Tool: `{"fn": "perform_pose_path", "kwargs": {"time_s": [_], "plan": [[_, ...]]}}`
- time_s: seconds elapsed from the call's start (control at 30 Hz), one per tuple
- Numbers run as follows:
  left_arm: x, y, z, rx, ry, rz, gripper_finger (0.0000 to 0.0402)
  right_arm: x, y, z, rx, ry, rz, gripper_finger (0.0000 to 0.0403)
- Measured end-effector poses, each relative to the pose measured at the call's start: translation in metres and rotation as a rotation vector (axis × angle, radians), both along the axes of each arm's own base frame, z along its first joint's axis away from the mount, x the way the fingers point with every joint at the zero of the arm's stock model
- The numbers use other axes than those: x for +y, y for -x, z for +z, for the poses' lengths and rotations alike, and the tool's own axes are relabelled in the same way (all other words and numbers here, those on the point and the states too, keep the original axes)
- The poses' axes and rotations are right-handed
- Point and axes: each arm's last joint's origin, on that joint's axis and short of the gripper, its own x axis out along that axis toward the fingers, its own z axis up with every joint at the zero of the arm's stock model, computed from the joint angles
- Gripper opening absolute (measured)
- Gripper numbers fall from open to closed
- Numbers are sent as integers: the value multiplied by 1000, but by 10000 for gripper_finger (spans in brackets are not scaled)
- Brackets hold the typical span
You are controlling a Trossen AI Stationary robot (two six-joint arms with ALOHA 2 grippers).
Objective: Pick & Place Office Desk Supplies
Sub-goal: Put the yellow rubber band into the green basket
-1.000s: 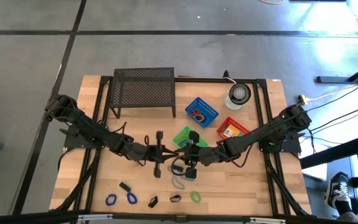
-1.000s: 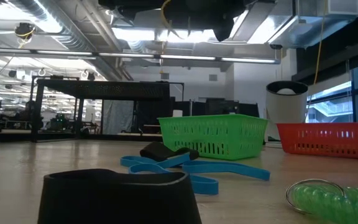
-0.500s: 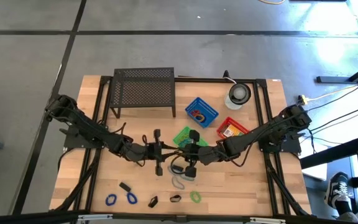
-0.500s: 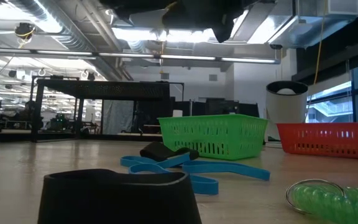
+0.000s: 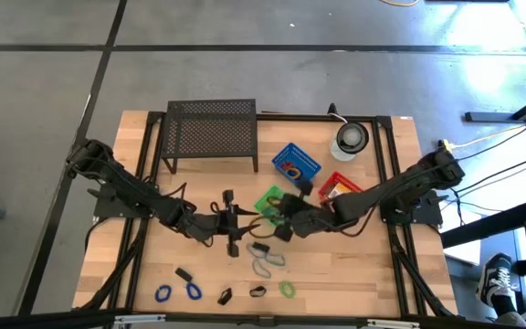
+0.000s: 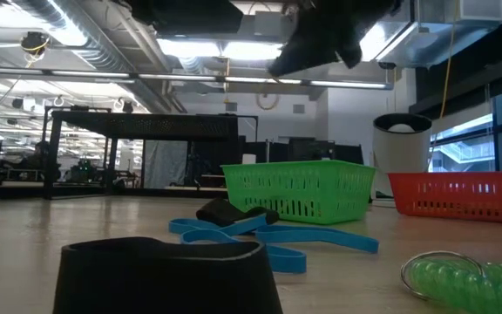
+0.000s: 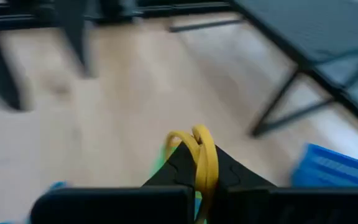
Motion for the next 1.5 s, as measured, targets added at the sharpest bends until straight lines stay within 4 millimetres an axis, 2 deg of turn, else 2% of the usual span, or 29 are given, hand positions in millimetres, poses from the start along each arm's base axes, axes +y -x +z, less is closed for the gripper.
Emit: {"fn": "perform_pose_path", "kwargs": {"time_s": [0.2,0.43,0.53,0.67,0.83,1.2,1.37,1.5], "plan": [[0,0,-1,11,-5,2,126,-36,12,13,59,-10,-146,5],[0,0,-1,10,-3,3,118,-90,15,2,190,-112,-328,5],[0,0,-1,10,-4,3,118,-102,16,0,202,-122,-381,5],[0,0,-1,12,-5,3,118,-109,15,0,194,-129,-404,5],[0,2,-4,38,-18,-1,118,-99,15,0,174,-174,-384,6],[1,3,-5,47,-49,55,118,-32,13,3,105,-261,-125,6],[2,3,-5,42,-58,82,118,-14,9,-11,108,-274,-109,6],[4,3,-4,26,-72,138,118,-10,3,-27,130,-266,-135,6]]}}
